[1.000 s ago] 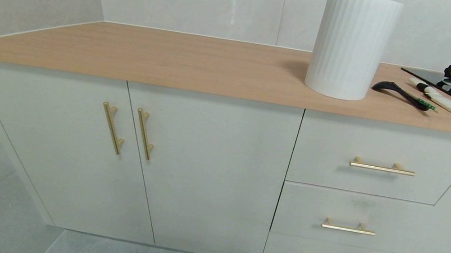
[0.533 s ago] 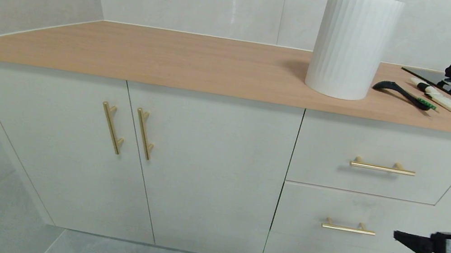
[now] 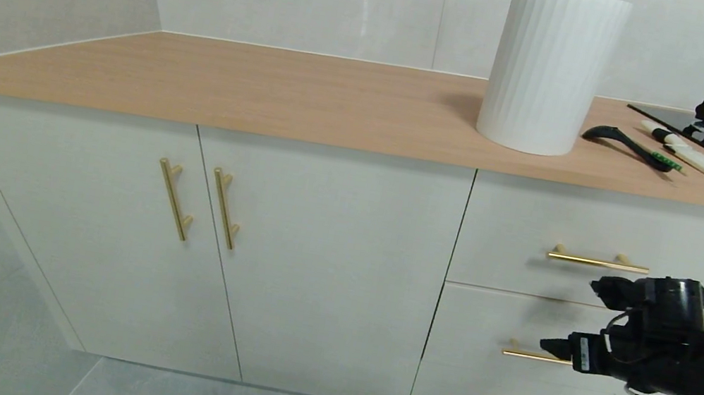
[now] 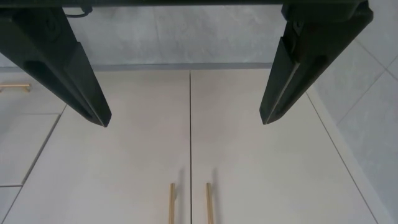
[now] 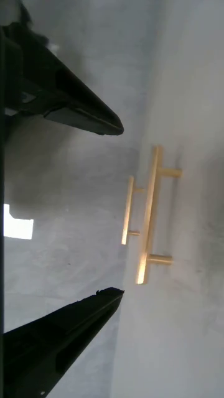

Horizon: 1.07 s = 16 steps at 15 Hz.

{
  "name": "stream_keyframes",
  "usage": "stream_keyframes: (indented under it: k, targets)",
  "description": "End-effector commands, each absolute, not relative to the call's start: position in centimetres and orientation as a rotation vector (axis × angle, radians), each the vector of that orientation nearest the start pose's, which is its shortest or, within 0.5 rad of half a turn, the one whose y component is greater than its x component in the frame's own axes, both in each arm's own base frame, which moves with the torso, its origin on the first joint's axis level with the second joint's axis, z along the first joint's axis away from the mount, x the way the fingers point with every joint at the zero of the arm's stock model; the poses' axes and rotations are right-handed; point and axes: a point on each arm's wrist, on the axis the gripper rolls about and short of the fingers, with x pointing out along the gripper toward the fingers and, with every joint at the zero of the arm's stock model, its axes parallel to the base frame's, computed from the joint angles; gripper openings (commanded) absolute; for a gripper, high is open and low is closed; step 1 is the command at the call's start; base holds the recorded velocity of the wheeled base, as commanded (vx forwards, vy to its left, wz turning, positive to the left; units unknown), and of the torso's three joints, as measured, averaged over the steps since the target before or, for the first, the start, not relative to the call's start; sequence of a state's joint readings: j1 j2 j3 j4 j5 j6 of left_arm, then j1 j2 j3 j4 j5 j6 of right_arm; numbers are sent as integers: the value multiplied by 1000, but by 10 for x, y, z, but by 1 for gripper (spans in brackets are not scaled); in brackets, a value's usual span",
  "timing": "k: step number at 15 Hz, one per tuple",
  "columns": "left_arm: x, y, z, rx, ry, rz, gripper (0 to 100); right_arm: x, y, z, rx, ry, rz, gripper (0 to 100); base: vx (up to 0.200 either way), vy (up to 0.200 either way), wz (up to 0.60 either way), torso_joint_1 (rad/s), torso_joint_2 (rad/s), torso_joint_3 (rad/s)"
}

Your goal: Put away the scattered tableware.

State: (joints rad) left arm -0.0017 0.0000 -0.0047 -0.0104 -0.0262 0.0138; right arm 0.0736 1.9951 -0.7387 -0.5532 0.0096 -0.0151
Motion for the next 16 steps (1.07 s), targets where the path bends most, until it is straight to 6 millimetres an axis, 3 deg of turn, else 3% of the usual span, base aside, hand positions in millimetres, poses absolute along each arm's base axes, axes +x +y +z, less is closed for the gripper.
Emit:
stream_keyframes:
  k: [1,6,16]
  targets:
    - [-23,-1,78,14,-14,-28,100,339,15,7,-42,756,27,100,0,0,0,0,0,0]
    - [-23,-1,78,14,-14,-28,100,349,10,-17,-48,685,-14,100,0,0,0,0,0,0]
    - [-23,-1,78,14,-14,-28,100,365,10,-25,-42,583,-22,100,0,0,0,0,0,0]
